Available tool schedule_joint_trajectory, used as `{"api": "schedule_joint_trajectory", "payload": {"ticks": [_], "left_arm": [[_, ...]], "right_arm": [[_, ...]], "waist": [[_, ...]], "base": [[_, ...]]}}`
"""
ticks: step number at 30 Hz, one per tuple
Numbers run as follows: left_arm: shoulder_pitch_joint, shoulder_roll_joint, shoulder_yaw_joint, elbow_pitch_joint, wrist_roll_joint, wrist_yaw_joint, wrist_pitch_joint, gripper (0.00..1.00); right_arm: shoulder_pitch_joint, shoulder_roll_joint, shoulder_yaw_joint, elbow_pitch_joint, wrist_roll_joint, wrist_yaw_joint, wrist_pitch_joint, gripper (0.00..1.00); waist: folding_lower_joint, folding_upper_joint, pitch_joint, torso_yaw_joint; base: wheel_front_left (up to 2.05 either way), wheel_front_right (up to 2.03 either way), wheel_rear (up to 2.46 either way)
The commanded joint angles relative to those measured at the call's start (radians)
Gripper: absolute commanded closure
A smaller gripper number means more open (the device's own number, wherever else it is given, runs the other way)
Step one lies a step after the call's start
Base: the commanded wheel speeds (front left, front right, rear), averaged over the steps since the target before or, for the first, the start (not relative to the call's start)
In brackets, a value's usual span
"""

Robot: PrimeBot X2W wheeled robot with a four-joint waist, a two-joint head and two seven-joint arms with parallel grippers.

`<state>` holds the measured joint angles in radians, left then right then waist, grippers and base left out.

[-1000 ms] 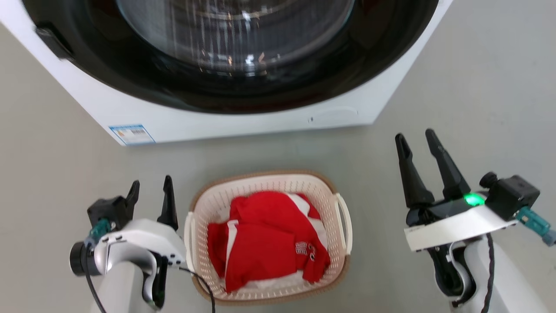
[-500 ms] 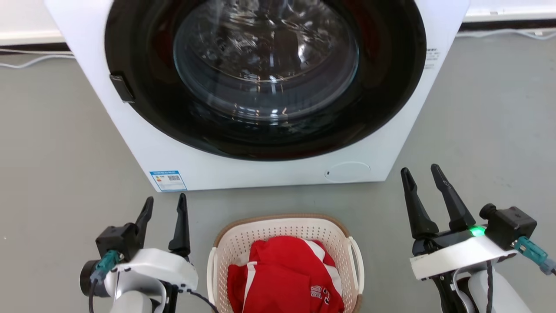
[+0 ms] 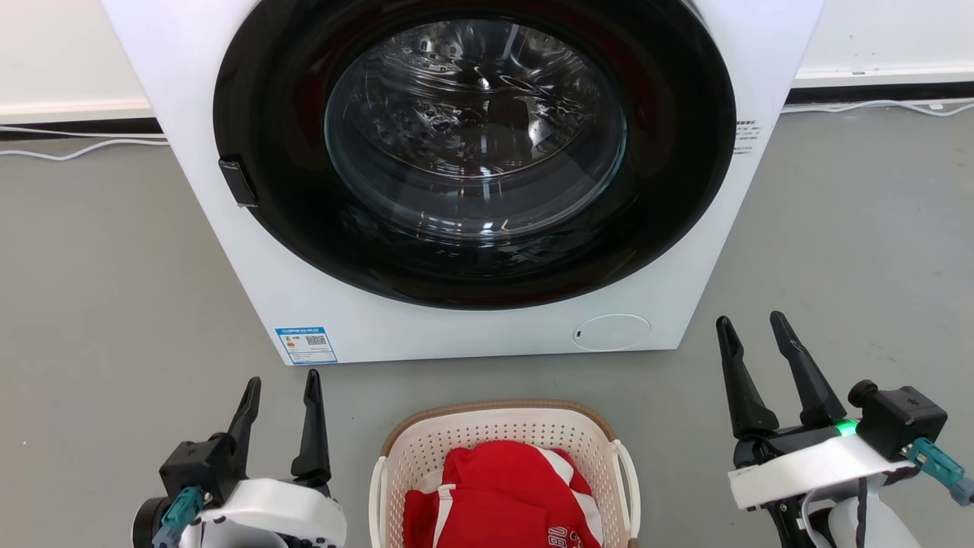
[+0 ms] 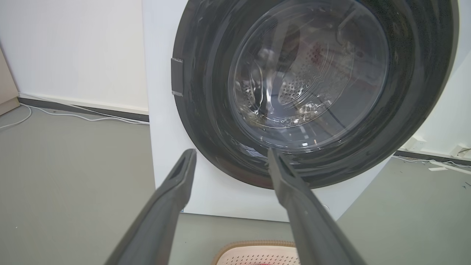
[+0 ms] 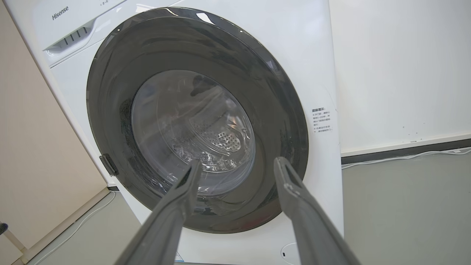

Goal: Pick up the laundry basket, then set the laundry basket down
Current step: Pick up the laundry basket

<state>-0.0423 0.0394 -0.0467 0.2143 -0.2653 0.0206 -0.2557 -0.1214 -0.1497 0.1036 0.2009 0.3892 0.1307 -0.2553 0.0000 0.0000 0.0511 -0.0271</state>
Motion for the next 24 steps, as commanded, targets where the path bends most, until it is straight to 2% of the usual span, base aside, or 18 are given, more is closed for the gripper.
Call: {"api": "schedule_joint_trajectory", "payload": {"ticks": [1,24], "left_arm": [[-0.008,0.011,0.028,-0.036,-0.001,0.008,-0.006,0.0],[-0.009,0.011,0.0,-0.042,-0.002,0.034,-0.006,0.0]], "right_arm": [[-0.001,-0.003,0.018,-0.03,-0.011,0.0,-0.006,0.0],[0.002,-0.007,0.005,-0.025,-0.037,0.0,-0.006,0.0]], "waist": [[0.0,0.0,0.0,-0.002],[0.0,0.0,0.008,-0.004]], "base": [[0.0,0.0,0.0],[0.0,0.0,0.0]]}}
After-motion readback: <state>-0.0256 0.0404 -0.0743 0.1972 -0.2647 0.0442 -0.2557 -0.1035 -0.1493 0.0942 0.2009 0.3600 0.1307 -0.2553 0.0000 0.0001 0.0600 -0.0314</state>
